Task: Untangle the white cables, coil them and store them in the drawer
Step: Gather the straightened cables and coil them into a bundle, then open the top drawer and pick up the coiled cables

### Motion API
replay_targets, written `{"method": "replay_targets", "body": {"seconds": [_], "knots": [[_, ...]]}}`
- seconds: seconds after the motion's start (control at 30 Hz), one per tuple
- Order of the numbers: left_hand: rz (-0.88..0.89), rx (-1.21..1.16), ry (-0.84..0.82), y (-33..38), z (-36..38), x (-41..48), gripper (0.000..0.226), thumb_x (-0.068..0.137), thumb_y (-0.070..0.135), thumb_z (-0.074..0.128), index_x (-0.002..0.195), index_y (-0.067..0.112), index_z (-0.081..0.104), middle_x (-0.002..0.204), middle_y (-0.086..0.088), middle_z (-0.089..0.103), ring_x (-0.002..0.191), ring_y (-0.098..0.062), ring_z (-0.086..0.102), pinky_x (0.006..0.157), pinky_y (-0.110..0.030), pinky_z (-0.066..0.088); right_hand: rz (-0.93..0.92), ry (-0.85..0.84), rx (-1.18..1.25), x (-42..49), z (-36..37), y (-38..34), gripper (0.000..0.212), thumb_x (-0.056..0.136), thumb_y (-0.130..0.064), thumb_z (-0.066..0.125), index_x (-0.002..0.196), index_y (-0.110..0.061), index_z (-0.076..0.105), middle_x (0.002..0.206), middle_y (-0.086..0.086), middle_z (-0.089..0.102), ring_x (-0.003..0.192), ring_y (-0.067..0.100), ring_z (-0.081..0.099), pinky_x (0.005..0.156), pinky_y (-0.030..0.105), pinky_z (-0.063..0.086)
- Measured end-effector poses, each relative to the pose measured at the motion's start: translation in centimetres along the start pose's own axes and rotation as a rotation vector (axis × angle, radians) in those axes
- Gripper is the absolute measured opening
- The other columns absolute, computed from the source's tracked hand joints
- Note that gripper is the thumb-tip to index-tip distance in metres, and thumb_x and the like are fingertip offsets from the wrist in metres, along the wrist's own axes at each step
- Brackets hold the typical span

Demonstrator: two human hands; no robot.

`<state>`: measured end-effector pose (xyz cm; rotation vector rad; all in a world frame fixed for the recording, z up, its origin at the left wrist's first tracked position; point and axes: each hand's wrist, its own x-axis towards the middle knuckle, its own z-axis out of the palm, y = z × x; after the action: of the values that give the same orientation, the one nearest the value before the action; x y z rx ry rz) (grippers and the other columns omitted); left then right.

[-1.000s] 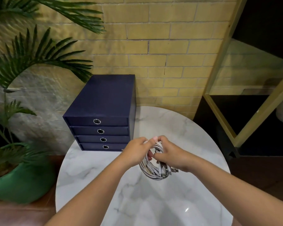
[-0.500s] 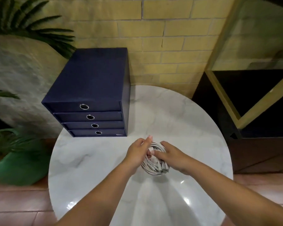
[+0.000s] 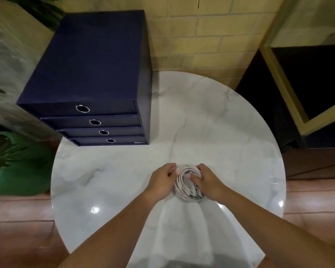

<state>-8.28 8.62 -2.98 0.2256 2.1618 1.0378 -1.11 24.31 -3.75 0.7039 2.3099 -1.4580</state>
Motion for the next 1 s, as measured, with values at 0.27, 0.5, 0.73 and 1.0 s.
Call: {"method": "replay_targets", "body": {"seconds": [0.27,0.5,0.73,1.0], "knots": [[0.471,0.648,-0.011,-2.6,2.1,-1.2,0.086,0.085,0.075,0.022,0.152,0.028,-0.005,0.161,0.011,-0.001,0.147,-0.009,-0.001,0.119,-0.029,0.004,-0.205,0.233,-0.407,0.8,0.3,2.8,0.074,0.078,-0.061,0.033,0.133,-0.014,0.048,0.116,0.010,0.048,0.102,0.027,0.046,0.088,0.036,0.038],[0.407,0.899,-0.059,-4.4,2.2,-0.4,0.085,0.085,0.073,0.013,0.143,0.026,-0.027,0.155,0.011,-0.030,0.140,-0.012,-0.034,0.117,-0.043,-0.017,-0.319,0.204,-0.690,0.5,-0.3,3.5,0.072,0.087,-0.068,0.001,0.147,-0.034,0.020,0.140,-0.005,0.031,0.123,0.020,0.029,0.096,0.035,0.026],[0.380,0.895,-0.066,-4.6,2.4,0.0,0.088,0.080,0.078,0.009,0.142,0.028,-0.027,0.157,0.009,-0.027,0.141,-0.015,-0.033,0.118,-0.044,-0.014,-0.264,0.124,-0.696,1.3,-0.6,4.0,0.074,0.084,-0.069,0.004,0.149,-0.034,0.011,0.158,-0.009,0.004,0.145,0.018,-0.003,0.114,0.040,0.003],[0.336,0.761,-0.051,-3.4,2.2,-0.3,0.093,0.084,0.067,0.048,0.153,0.029,-0.003,0.162,0.009,-0.002,0.148,-0.016,-0.012,0.120,-0.045,-0.001,-0.173,0.053,-0.504,1.1,-1.2,2.6,0.081,0.077,-0.079,0.018,0.147,-0.037,0.022,0.156,-0.014,0.012,0.143,0.015,0.001,0.114,0.039,0.004]]}}
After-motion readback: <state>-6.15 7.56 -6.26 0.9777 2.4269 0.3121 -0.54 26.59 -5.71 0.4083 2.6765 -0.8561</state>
